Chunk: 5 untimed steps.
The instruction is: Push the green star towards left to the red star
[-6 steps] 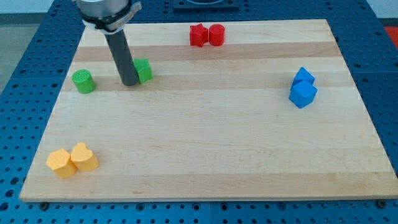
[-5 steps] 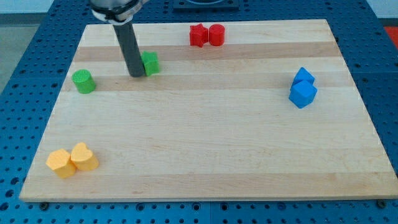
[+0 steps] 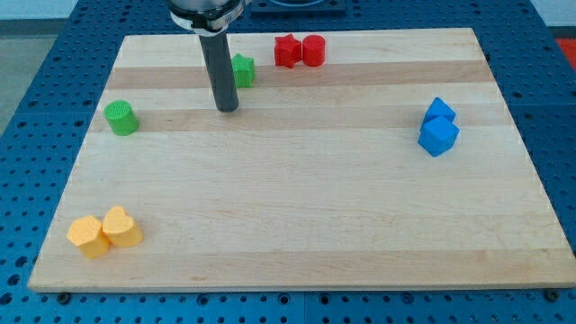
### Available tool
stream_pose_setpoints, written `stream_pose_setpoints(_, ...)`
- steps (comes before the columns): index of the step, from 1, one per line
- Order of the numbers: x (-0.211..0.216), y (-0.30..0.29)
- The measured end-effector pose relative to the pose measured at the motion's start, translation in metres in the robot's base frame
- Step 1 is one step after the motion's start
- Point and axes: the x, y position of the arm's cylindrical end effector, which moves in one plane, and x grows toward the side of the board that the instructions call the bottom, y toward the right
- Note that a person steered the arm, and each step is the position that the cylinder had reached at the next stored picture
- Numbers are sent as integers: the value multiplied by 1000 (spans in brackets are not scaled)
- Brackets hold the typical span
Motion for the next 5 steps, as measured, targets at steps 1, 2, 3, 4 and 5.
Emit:
stream_pose_setpoints(1,-11,0)
stream_pose_setpoints(2,-28,0)
stream_pose_setpoints(3,-45,0)
stream_pose_setpoints(4,-57,1)
stream_pose_setpoints(5,-58,1)
